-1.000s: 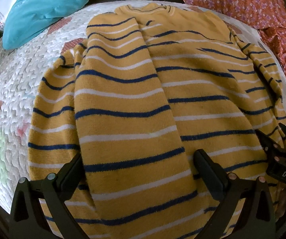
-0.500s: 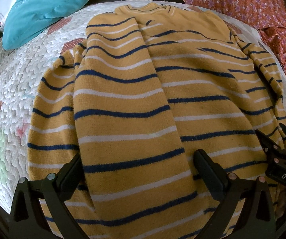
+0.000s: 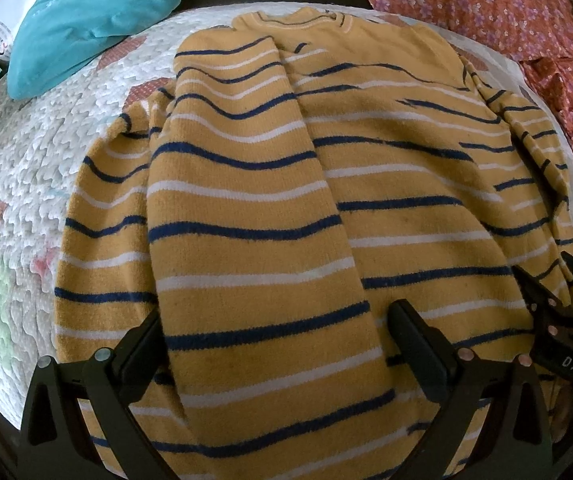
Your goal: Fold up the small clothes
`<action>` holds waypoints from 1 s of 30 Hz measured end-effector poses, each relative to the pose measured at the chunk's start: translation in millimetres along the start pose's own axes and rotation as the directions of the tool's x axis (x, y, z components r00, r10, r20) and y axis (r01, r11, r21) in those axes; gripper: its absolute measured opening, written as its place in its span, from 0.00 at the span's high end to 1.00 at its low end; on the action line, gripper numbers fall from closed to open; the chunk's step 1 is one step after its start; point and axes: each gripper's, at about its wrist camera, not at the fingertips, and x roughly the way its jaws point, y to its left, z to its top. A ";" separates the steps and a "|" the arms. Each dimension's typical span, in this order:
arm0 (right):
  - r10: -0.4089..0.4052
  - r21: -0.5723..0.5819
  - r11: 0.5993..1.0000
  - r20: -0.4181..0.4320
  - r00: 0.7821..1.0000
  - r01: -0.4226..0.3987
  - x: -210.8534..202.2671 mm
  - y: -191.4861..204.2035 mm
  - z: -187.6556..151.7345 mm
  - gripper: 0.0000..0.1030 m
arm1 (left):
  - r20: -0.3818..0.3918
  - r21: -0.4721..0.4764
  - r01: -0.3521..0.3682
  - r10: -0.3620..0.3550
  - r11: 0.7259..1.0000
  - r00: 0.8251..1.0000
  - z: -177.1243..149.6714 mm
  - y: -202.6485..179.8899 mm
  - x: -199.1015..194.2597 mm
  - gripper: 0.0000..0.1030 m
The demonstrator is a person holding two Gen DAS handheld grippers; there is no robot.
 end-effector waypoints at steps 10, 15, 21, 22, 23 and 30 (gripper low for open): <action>-0.009 0.006 1.000 0.004 1.000 0.009 0.4 0.9 -0.3 0.00 | 0.012 0.011 -0.015 0.015 1.000 1.000 0.2 2.7 1.1 0.00; -0.003 -0.004 1.000 0.019 1.000 0.003 0.7 0.8 -3.4 0.00 | -0.016 0.019 0.013 -0.012 1.000 1.000 1.5 6.6 -4.3 0.01; 0.019 0.058 0.998 0.047 0.999 -0.021 -43.7 -14.7 0.8 0.13 | 0.040 -0.063 0.107 -0.104 0.992 0.994 4.7 40.7 -34.1 0.07; 0.023 0.081 0.996 0.091 0.996 -0.031 -62.8 -17.2 0.8 0.13 | 0.061 -0.081 0.099 -0.094 0.992 0.994 5.8 51.2 -40.6 0.07; 0.026 0.083 0.996 0.121 0.992 -0.037 -77.0 -16.0 0.6 0.13 | 0.079 -0.101 0.087 -0.079 0.991 0.994 6.6 62.5 -46.5 0.07; 0.321 0.059 0.945 0.017 0.947 -0.321 -86.6 44.9 -21.5 0.38 | 0.133 -0.249 0.001 0.033 0.969 0.991 5.5 136.6 -67.5 0.07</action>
